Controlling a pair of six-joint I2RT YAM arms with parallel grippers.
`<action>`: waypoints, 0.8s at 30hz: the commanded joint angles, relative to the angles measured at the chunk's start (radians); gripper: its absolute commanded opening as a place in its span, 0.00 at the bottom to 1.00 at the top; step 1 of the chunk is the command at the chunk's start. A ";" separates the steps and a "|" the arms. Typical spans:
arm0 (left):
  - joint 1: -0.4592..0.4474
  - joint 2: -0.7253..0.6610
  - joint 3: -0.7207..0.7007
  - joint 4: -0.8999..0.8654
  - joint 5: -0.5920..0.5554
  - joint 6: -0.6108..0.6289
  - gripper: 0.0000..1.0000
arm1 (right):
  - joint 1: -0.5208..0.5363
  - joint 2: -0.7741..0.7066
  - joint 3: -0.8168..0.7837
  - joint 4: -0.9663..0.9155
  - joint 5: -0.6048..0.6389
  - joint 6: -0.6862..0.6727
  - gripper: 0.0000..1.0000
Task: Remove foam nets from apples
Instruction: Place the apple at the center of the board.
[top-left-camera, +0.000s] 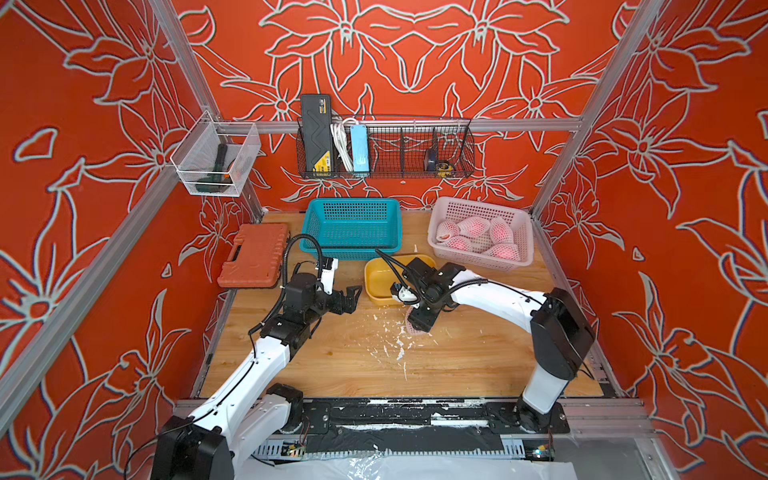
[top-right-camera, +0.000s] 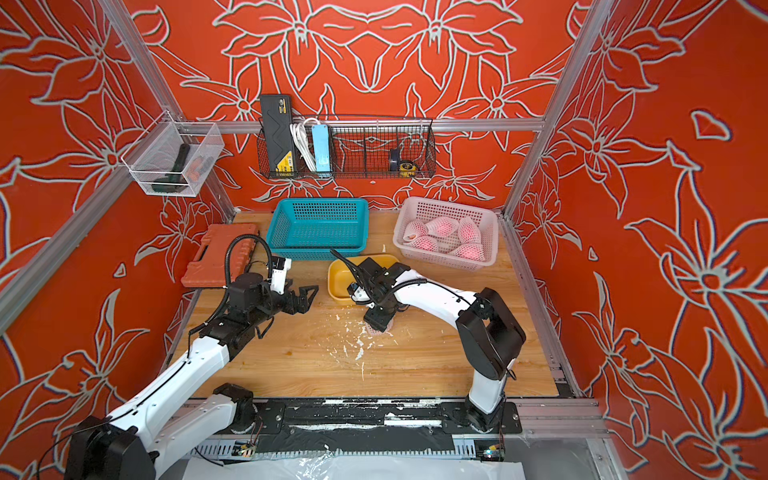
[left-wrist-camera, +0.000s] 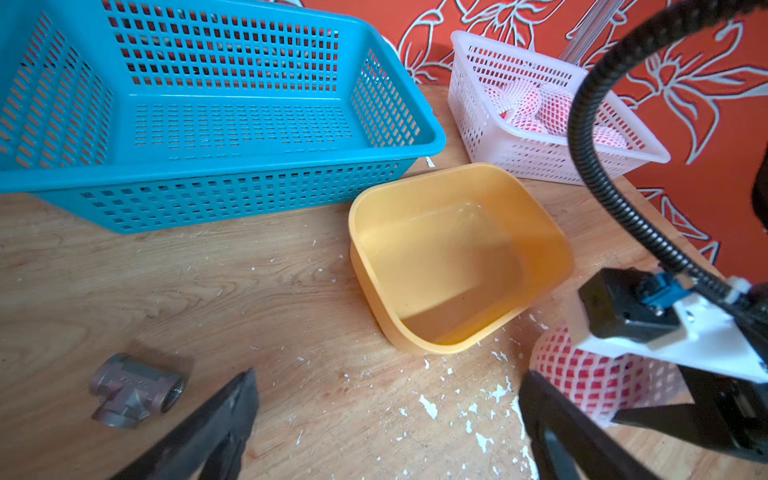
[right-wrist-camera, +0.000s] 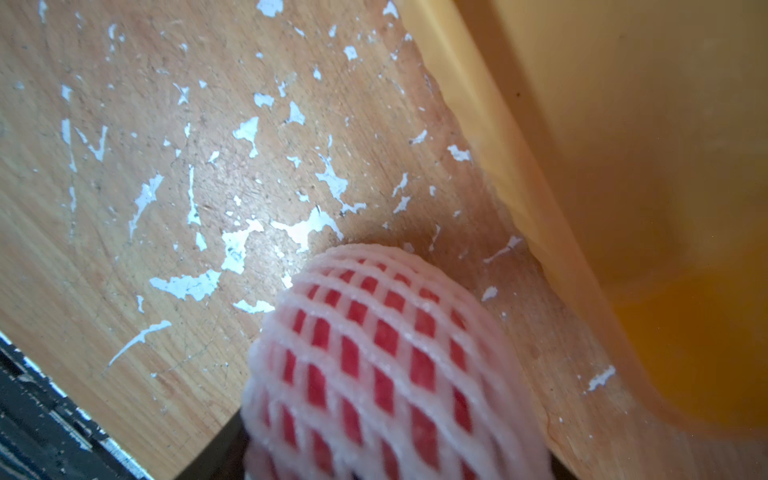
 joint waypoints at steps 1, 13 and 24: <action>0.000 -0.017 -0.022 -0.002 -0.011 0.022 0.97 | 0.010 0.034 0.030 0.012 -0.011 -0.021 0.71; -0.001 -0.024 -0.034 0.015 0.102 0.064 0.97 | 0.012 -0.010 0.004 0.049 -0.065 0.001 0.92; -0.026 -0.037 -0.072 0.047 0.184 0.092 0.97 | -0.035 -0.075 -0.040 0.070 -0.193 0.058 0.99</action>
